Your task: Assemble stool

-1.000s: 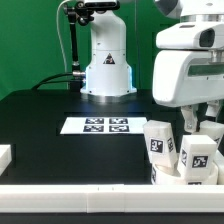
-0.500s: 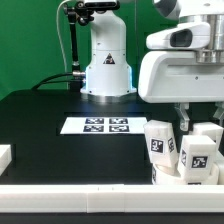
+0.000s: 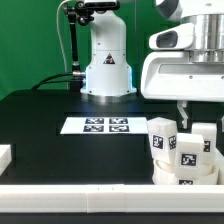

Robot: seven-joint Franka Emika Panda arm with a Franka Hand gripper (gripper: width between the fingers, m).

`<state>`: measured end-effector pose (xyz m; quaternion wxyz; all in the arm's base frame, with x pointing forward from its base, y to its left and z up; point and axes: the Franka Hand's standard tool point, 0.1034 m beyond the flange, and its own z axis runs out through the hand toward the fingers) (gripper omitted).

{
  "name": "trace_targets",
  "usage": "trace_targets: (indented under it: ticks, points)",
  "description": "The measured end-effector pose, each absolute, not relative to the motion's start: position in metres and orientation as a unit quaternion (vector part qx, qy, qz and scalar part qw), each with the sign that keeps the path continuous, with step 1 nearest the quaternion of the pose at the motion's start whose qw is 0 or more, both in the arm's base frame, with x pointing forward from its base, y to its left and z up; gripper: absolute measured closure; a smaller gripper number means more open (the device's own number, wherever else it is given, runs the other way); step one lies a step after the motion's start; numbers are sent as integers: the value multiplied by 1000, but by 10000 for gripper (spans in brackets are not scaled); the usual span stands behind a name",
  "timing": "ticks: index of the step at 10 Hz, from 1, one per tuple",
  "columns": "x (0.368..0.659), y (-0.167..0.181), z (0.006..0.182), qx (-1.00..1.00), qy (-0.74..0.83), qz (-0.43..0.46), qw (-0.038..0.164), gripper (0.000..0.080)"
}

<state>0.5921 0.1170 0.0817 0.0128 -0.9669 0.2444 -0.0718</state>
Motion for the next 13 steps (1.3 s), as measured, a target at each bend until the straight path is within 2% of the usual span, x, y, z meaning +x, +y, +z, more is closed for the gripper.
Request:
trace_targets:
  ticks: [7, 13]
  points:
    - [592, 118, 82, -887, 455, -61, 45, 461]
    - [591, 120, 82, -684, 724, -14, 93, 461]
